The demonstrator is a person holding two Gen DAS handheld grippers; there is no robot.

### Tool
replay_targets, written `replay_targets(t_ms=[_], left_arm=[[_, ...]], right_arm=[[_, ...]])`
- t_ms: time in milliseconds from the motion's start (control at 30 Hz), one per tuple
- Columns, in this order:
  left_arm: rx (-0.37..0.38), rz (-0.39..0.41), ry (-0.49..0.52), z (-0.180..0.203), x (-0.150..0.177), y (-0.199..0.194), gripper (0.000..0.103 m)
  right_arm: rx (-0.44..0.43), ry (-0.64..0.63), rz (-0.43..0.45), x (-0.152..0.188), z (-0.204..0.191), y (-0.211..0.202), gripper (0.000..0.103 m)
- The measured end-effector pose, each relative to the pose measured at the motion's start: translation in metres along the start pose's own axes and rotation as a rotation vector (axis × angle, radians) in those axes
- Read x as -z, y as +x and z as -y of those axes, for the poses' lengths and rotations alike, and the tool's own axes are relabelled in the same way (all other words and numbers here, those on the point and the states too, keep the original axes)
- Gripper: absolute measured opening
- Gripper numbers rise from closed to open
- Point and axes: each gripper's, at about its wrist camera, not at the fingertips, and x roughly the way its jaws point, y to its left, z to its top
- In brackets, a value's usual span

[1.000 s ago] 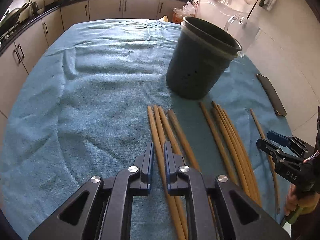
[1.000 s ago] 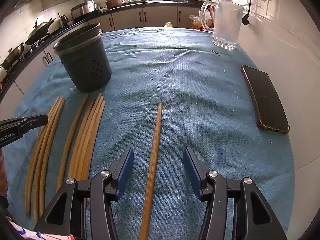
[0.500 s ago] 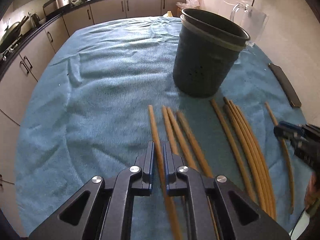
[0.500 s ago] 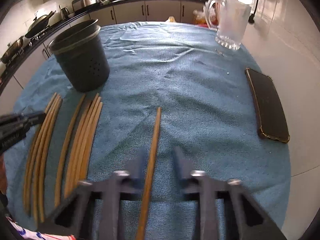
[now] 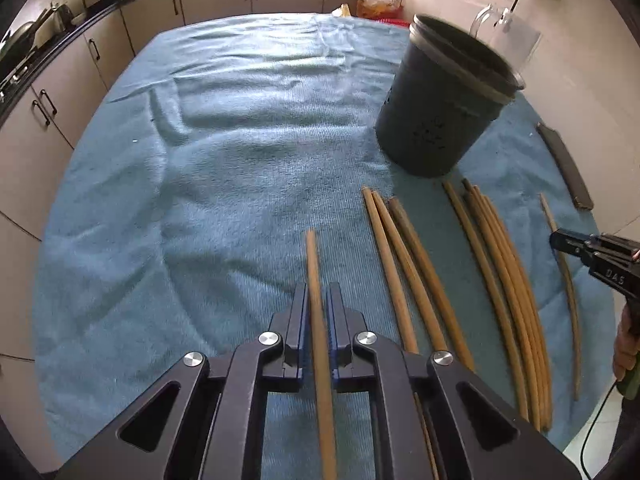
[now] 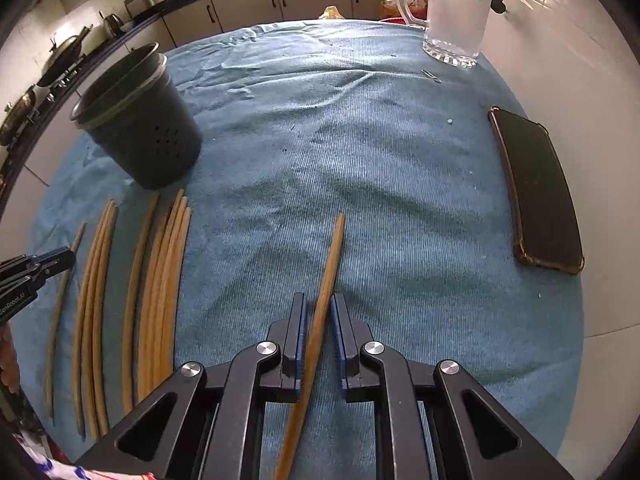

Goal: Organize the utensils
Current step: 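Close the right gripper on another chopstick while the left gripper holds its chopstick, then carry both chopsticks over the black holder and open both grippers to drop them in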

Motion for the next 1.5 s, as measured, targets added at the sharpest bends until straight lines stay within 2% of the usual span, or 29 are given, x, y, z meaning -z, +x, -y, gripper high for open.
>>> replay_targets(t_ms=[100, 167, 233, 300, 333, 367, 400, 467, 533, 833, 1000, 1333, 1500], left_arm=[[-0.012, -0.005, 0.02, 0.005, -0.009, 0.005, 0.008], [-0.011, 0.001, 0.032, 0.009, -0.01, 0.006, 0.014], [0.023, 0.016, 0.046, 0.014, -0.008, 0.006, 0.037], [0.018, 0.049, 0.07, 0.02, -0.003, 0.005, 0.04], [0.0, 0.065, 0.077, 0.024, 0.0, 0.005, 0.038], [-0.039, 0.083, 0.084, 0.027, 0.003, 0.004, 0.032], [-0.062, 0.094, 0.083, 0.027, 0.004, 0.003, 0.006], [-0.012, 0.087, 0.038, 0.021, 0.004, 0.0, 0.005], [-0.002, 0.112, 0.01, 0.016, 0.005, -0.009, 0.005], [0.029, 0.309, -0.003, 0.015, 0.026, -0.094, 0.005], [0.07, 0.407, -0.004, 0.02, 0.049, -0.146, 0.005], [0.102, 0.574, 0.041, 0.044, 0.091, -0.217, 0.005], [0.107, 0.628, 0.06, 0.053, 0.099, -0.238, 0.005]], right_arm=[[0.037, -0.006, -0.021, -0.012, -0.001, 0.005, 0.012], [0.059, 0.0, -0.025, -0.018, -0.004, 0.008, 0.012], [0.073, 0.0, -0.01, -0.019, -0.006, 0.009, 0.012], [0.097, -0.022, 0.023, -0.017, -0.013, 0.008, 0.01], [0.1, -0.028, 0.033, -0.016, -0.013, 0.008, 0.008], [0.093, -0.032, 0.049, -0.014, -0.014, 0.007, 0.006], [0.073, -0.03, 0.063, -0.013, -0.014, 0.006, 0.006], [0.049, -0.008, 0.097, -0.008, -0.009, 0.0, 0.006], [0.015, 0.011, 0.135, -0.005, -0.008, -0.011, 0.006], [-0.095, 0.018, 0.339, 0.03, -0.027, -0.092, 0.006], [-0.098, -0.005, 0.427, 0.049, -0.04, -0.127, 0.006], [-0.13, -0.027, 0.516, 0.08, -0.04, -0.17, 0.006], [-0.144, -0.034, 0.562, 0.087, -0.042, -0.187, 0.006]])
